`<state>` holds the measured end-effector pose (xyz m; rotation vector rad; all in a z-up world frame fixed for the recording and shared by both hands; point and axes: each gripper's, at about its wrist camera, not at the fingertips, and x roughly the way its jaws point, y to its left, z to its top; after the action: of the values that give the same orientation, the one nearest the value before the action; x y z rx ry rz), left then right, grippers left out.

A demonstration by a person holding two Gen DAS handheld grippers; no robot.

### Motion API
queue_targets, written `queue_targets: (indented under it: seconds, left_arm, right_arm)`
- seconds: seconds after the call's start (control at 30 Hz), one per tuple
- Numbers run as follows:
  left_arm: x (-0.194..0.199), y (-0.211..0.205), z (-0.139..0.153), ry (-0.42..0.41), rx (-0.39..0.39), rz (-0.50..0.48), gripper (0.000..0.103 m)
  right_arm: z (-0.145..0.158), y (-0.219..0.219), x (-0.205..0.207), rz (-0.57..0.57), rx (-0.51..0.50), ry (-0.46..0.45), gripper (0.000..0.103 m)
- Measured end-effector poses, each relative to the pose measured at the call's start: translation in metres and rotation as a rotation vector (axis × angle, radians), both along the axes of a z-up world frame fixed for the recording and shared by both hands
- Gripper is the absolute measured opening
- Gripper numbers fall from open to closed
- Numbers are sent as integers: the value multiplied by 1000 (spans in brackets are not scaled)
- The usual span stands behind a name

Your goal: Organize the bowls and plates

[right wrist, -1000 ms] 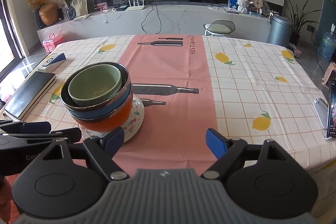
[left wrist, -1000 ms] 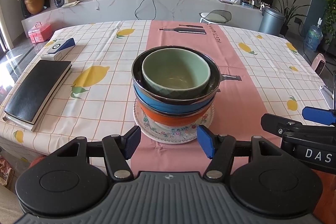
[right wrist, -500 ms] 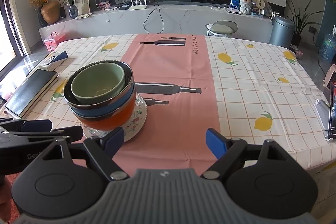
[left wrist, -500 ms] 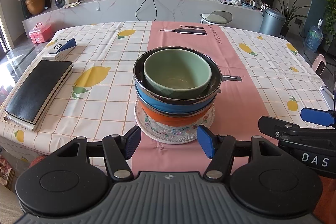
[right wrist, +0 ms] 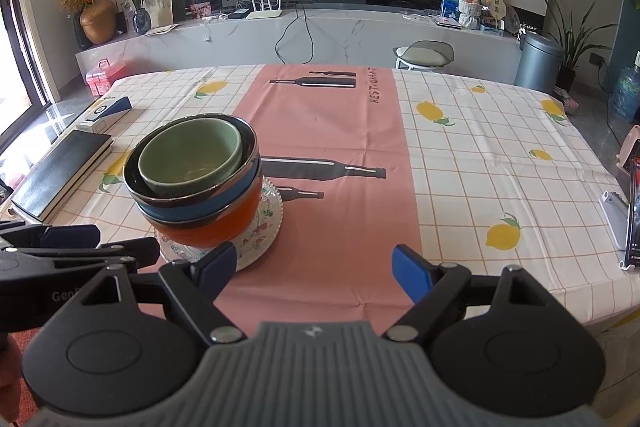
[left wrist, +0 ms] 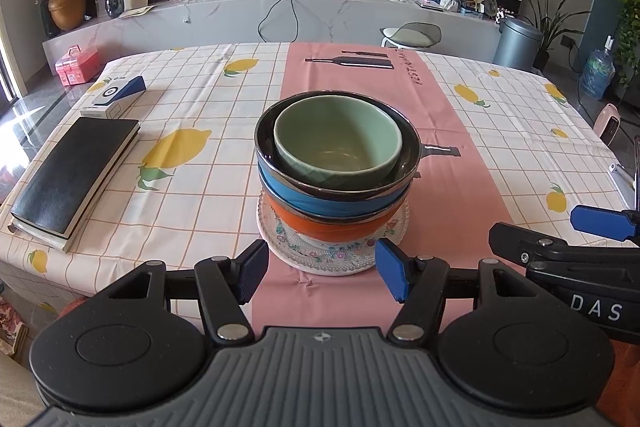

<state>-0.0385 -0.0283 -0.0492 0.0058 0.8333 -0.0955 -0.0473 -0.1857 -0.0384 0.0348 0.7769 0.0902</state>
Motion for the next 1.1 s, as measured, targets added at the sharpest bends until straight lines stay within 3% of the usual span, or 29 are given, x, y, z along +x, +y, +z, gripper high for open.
queue_targets:
  seconds: [1.1]
  left_arm:
    - [-2, -1, 4, -26, 2, -9, 72]
  right_arm:
    - [-2, 2, 0, 9, 0, 15, 84]
